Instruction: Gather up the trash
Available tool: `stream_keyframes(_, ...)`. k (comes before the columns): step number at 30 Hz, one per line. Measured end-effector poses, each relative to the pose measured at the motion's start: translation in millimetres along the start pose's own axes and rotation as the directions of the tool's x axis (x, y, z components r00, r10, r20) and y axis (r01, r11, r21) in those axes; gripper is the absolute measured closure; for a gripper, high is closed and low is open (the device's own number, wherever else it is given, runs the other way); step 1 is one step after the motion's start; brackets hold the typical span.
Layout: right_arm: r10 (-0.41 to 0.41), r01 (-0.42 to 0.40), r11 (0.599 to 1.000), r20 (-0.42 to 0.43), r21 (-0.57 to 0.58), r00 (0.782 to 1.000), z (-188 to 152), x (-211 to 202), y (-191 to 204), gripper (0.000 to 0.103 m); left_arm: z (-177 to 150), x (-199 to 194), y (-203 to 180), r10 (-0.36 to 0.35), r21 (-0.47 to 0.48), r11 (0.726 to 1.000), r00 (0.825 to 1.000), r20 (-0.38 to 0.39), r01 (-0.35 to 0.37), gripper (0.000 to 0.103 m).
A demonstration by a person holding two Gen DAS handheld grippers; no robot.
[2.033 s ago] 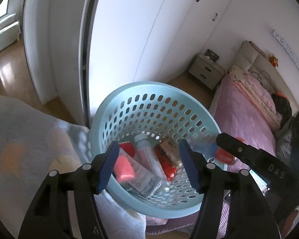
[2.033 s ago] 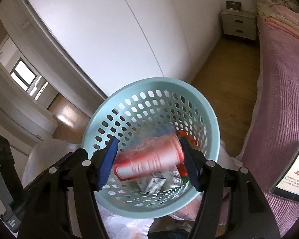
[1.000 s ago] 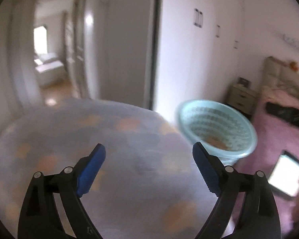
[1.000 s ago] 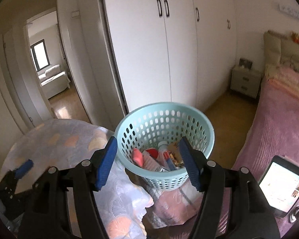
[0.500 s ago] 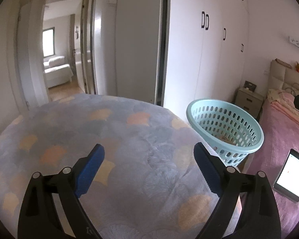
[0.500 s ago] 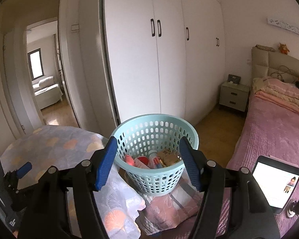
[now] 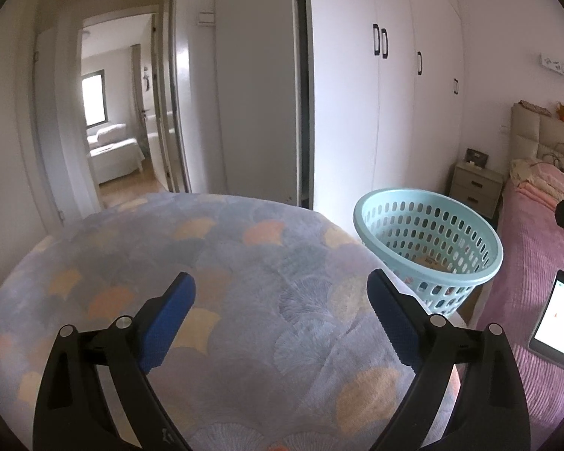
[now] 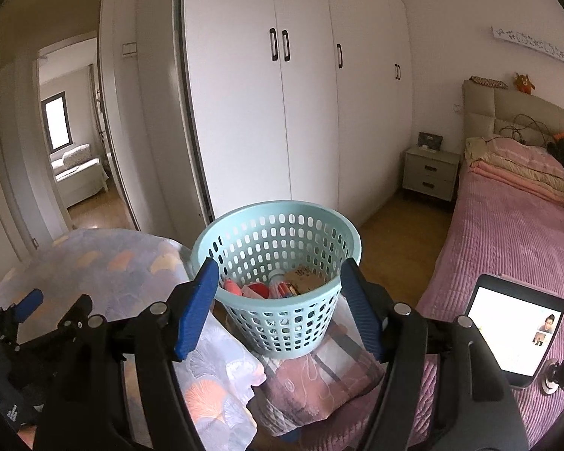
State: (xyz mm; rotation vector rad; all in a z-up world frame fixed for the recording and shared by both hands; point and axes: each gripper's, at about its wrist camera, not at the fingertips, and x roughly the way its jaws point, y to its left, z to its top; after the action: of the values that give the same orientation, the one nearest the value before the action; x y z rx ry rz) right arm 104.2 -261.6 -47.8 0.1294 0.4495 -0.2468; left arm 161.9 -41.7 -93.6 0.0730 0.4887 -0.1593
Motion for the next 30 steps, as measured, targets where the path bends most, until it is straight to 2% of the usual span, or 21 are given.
stream_keyframes(6,-0.009,0.009,1.000,-0.012,-0.009,1.000,-1.5,1.2,-1.4,0.037,1.3,5.4,1.9,-0.009,-0.010,1.000,1.000,-0.023,0.009,0.013)
stream_keyframes(30,-0.007,0.007,1.000,-0.025,0.002,1.000,-2.6,3.1,-4.2,0.037,1.8,6.0,0.1,-0.012,-0.015,1.000,0.999,-0.031,0.012,0.013)
